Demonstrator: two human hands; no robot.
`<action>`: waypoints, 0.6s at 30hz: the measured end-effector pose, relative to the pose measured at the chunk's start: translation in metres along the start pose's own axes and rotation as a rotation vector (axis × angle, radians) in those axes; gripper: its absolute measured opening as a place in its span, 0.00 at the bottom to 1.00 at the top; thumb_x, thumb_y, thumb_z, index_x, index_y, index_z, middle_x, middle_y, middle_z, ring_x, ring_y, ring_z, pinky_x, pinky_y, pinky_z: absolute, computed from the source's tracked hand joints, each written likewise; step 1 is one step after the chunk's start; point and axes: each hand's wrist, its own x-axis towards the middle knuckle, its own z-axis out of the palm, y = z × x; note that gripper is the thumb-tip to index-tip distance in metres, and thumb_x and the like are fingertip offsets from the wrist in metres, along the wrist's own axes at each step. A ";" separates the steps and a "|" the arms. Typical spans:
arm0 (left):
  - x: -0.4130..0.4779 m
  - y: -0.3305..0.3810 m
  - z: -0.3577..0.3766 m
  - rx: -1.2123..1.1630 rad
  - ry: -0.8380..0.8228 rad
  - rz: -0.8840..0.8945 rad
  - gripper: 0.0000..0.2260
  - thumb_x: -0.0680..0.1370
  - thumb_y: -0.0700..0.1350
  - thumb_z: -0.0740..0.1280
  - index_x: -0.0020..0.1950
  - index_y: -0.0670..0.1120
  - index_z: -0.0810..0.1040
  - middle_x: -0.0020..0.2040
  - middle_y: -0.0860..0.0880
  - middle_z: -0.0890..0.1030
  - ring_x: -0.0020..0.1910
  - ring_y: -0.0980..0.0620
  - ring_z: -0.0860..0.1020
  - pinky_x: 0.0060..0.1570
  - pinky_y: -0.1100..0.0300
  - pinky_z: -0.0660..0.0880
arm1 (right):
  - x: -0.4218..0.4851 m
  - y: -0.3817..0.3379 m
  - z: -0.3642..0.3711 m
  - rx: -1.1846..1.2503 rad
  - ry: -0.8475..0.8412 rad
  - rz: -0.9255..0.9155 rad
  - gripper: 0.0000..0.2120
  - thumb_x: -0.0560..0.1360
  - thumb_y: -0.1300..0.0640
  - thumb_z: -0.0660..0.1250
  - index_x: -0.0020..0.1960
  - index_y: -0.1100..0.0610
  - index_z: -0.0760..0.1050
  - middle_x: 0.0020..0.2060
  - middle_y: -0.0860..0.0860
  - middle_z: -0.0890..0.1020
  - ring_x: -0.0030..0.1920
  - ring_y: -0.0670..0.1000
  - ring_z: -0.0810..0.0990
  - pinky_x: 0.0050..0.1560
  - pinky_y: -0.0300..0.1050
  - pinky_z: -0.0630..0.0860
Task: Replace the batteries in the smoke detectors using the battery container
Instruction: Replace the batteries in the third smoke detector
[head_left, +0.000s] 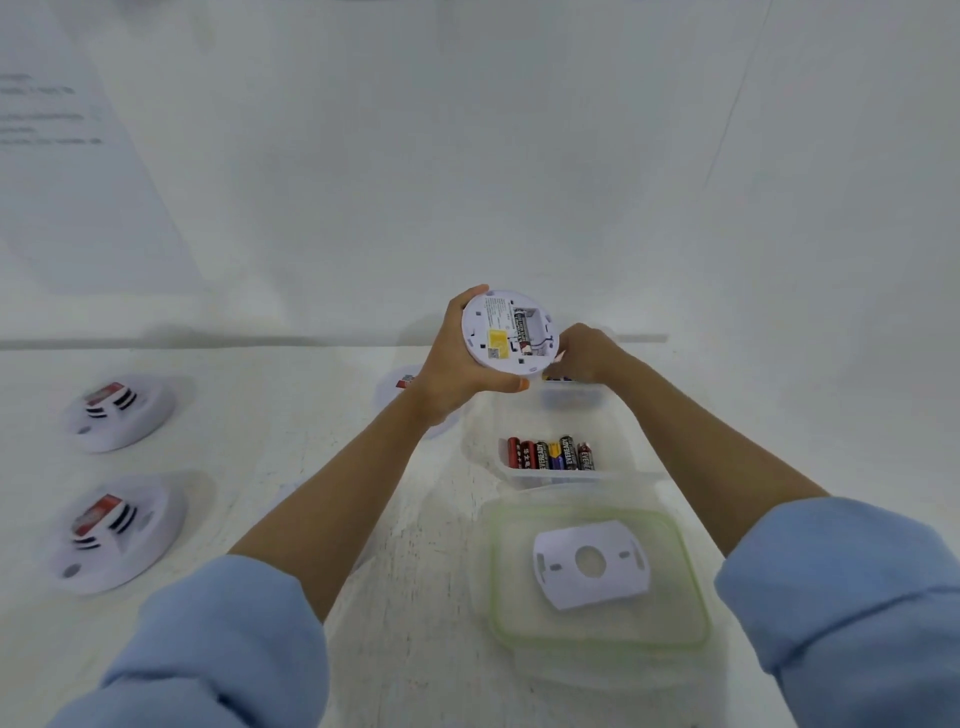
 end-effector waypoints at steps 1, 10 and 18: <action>0.001 -0.001 0.000 0.003 0.001 -0.001 0.47 0.56 0.34 0.76 0.71 0.45 0.58 0.64 0.49 0.68 0.61 0.57 0.71 0.57 0.60 0.76 | 0.003 0.000 0.003 -0.094 -0.027 -0.016 0.15 0.74 0.56 0.67 0.57 0.64 0.78 0.53 0.58 0.81 0.49 0.56 0.78 0.45 0.42 0.70; 0.001 -0.007 -0.002 0.017 0.009 -0.017 0.48 0.56 0.35 0.77 0.72 0.45 0.58 0.64 0.50 0.68 0.61 0.57 0.71 0.57 0.61 0.76 | 0.014 -0.003 0.005 -0.240 -0.001 -0.090 0.09 0.72 0.61 0.65 0.49 0.64 0.78 0.47 0.60 0.82 0.41 0.55 0.76 0.31 0.38 0.65; -0.002 0.002 -0.006 0.001 0.026 0.018 0.47 0.59 0.24 0.75 0.71 0.43 0.57 0.60 0.56 0.69 0.57 0.62 0.72 0.49 0.68 0.75 | -0.003 0.001 -0.023 0.598 0.464 -0.094 0.08 0.65 0.65 0.75 0.39 0.60 0.77 0.30 0.49 0.80 0.25 0.37 0.76 0.38 0.34 0.76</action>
